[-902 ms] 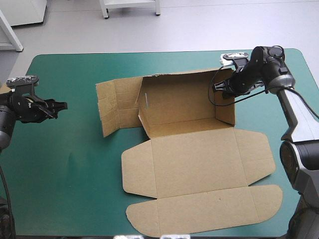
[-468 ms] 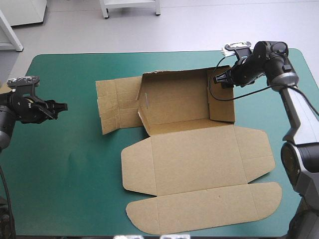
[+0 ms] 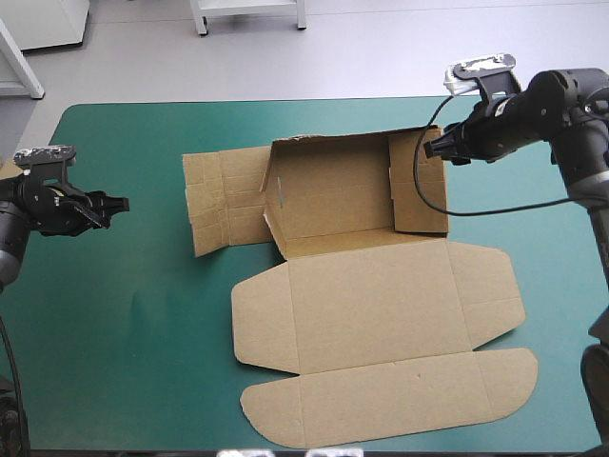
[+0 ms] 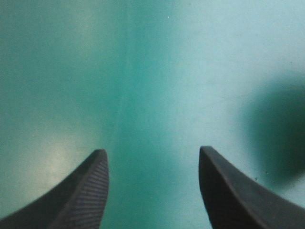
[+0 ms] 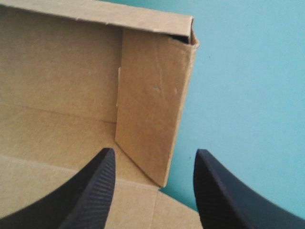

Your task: Fold the box

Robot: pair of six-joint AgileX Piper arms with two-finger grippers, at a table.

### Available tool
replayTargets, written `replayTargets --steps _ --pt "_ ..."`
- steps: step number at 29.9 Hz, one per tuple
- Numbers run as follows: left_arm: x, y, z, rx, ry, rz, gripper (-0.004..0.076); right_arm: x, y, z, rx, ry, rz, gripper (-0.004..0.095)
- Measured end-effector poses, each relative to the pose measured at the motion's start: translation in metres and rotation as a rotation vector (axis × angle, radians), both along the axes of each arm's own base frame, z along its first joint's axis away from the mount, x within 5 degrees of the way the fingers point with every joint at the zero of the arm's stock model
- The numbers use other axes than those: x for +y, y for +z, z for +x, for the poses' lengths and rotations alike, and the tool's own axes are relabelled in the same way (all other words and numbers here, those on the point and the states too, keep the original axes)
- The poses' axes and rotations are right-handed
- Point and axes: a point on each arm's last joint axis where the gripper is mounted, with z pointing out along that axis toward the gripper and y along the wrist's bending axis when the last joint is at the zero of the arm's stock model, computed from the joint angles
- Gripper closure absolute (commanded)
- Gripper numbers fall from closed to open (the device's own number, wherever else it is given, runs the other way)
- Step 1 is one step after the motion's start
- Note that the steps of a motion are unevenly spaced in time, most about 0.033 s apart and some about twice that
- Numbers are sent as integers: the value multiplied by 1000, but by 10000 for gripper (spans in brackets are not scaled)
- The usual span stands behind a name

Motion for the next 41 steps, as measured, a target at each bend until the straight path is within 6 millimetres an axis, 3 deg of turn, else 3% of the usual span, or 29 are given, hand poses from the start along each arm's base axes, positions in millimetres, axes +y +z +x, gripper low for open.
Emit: replayTargets --steps 5,10,15,20,25,29,33,36,41 --pt "0 0 0 -1 0 0 311 8 -14 -29 -5 -2 -32 426" --pt "0 0 0 -2 0 1 314 12 -42 -42 -159 -19 -80 381" --pt "0 0 0 -3 0 1 314 19 -75 -30 -194 9 -99 195" --pt "0 0 0 -3 0 1 314 25 -99 -9 -181 4 -104 189" --pt "0 0 0 0 0 0 314 32 -121 13 -183 -7 -86 297" --pt "0 0 0 1 0 0 314 34 -138 28 -181 -34 -80 448" --pt "0 0 0 2 0 0 316 26 -152 40 -157 -82 -69 708" --pt "0 0 0 2 0 0 317 23 -151 44 -153 -98 -67 926" --pt "0 0 0 2 0 0 317 23 -131 46 -131 -123 -61 927"
